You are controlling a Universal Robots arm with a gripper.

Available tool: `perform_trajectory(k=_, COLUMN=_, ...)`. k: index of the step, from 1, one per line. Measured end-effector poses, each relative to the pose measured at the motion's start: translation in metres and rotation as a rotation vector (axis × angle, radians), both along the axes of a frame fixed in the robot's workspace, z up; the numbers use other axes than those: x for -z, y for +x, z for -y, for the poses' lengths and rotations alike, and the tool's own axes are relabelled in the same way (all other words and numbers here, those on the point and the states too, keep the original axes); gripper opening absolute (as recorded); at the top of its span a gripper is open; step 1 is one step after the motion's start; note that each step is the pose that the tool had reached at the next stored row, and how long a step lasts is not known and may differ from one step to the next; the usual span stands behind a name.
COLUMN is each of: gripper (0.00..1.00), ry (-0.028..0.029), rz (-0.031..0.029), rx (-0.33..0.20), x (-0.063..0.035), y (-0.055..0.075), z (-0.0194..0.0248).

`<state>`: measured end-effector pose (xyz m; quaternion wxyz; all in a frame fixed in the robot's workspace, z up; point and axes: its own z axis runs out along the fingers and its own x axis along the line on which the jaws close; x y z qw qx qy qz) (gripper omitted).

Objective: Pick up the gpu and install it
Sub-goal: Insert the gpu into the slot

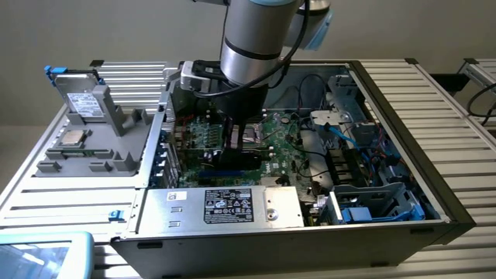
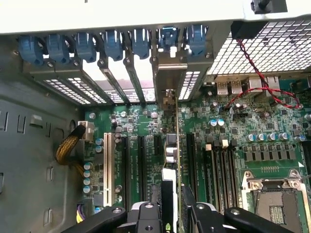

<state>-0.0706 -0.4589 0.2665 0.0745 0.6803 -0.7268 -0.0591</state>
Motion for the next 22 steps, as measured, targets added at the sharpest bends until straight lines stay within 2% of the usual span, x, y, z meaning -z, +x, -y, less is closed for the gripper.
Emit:
perform_trajectory(k=2, gripper=0.28, ry=0.0, rz=-0.0012, rx=0.0, x=0.0028, y=-0.0002, z=0.0001)
perform_trajectory(k=6, gripper=0.28, ry=0.0006, rz=-0.0149, rx=0.0, x=0.0031, y=-0.0011, z=0.0)
perform_trajectory(k=7, gripper=0.28, ry=0.0008, rz=-0.0194, rx=0.0, x=0.0024, y=-0.001, z=0.0)
perform_trajectory(k=11, gripper=0.28, ry=0.0008, rz=-0.0464, rx=-0.001, x=0.0003, y=0.0012, z=0.0)
perform_trajectory(k=14, gripper=0.28, ry=0.0006, rz=-0.0481, rx=0.0, x=0.0002, y=0.0014, z=0.0)
perform_trajectory(k=20, gripper=0.28, ry=0.0004, rz=-0.0471, rx=-0.001, x=0.0006, y=0.0027, z=0.0)
perform_trajectory(k=21, gripper=0.28, ry=0.0, rz=-0.0463, rx=0.0, x=0.0005, y=0.0029, z=0.0)
perform_trajectory(k=22, gripper=0.28, ry=-0.0006, rz=-0.0392, rx=-0.001, x=0.0004, y=0.0029, z=0.0)
